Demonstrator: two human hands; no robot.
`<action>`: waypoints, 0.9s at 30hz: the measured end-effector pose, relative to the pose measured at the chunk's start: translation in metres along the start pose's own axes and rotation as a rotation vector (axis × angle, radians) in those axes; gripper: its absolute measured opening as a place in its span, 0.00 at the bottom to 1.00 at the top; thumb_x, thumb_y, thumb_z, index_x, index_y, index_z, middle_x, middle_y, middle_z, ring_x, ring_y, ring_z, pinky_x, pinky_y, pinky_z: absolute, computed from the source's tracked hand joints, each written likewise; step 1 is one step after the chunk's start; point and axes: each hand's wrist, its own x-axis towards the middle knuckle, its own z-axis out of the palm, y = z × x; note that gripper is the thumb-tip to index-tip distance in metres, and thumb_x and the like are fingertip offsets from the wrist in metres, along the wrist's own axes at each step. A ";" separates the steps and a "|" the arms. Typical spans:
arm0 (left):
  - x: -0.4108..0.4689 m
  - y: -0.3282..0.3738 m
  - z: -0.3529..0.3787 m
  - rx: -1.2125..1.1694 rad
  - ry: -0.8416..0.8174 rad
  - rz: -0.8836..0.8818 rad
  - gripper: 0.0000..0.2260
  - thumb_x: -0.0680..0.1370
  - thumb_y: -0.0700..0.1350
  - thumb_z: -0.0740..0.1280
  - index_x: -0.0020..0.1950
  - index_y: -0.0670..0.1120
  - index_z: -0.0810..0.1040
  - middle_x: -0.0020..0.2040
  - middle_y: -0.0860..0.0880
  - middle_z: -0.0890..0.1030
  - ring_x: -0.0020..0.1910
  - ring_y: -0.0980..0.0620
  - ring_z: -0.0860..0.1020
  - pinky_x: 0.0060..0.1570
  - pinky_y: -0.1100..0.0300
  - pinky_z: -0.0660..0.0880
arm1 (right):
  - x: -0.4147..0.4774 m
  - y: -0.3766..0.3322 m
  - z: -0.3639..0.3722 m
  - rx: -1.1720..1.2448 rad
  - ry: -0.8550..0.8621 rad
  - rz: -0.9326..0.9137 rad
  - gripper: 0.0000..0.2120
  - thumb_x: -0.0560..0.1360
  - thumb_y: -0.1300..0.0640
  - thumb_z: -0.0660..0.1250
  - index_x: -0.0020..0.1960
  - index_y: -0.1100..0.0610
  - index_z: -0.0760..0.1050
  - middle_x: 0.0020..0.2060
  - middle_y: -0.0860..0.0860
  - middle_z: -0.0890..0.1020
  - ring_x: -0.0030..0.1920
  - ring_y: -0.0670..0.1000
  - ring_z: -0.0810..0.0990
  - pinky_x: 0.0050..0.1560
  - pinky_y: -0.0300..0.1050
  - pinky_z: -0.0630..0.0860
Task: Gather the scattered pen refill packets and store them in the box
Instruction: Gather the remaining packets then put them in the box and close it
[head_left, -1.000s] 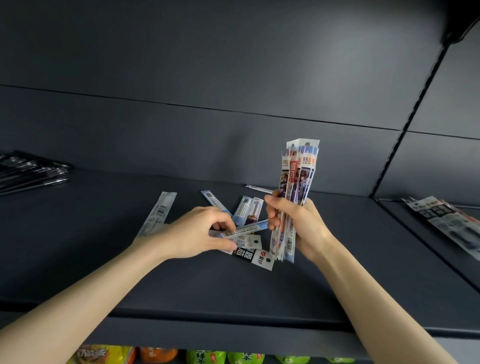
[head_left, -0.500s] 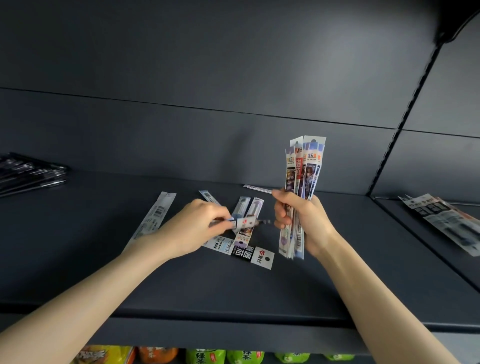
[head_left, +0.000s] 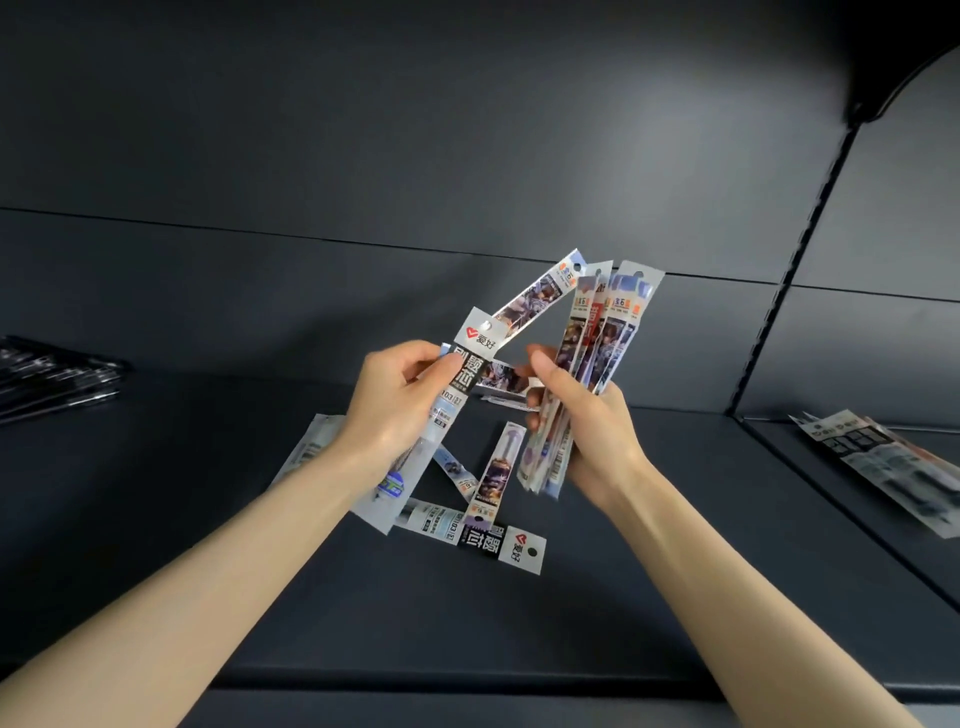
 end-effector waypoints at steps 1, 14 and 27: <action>0.000 -0.001 0.001 -0.027 -0.027 -0.031 0.05 0.77 0.43 0.67 0.46 0.46 0.83 0.37 0.52 0.84 0.36 0.58 0.80 0.42 0.57 0.77 | 0.002 -0.001 0.002 0.006 0.003 0.006 0.12 0.74 0.55 0.69 0.54 0.61 0.79 0.46 0.56 0.82 0.46 0.55 0.77 0.52 0.55 0.76; 0.007 -0.019 0.000 -0.336 0.285 -0.225 0.05 0.78 0.42 0.66 0.43 0.47 0.80 0.41 0.48 0.82 0.42 0.53 0.81 0.45 0.59 0.77 | 0.006 0.017 -0.003 0.063 0.012 0.149 0.08 0.76 0.57 0.67 0.52 0.60 0.78 0.45 0.55 0.86 0.35 0.47 0.81 0.38 0.42 0.76; 0.002 -0.013 -0.005 -0.310 0.145 -0.116 0.06 0.79 0.42 0.64 0.47 0.47 0.80 0.37 0.55 0.82 0.35 0.61 0.79 0.37 0.66 0.75 | 0.008 0.010 -0.002 -0.117 0.266 -0.087 0.03 0.73 0.58 0.72 0.43 0.55 0.78 0.33 0.43 0.80 0.36 0.44 0.77 0.45 0.45 0.75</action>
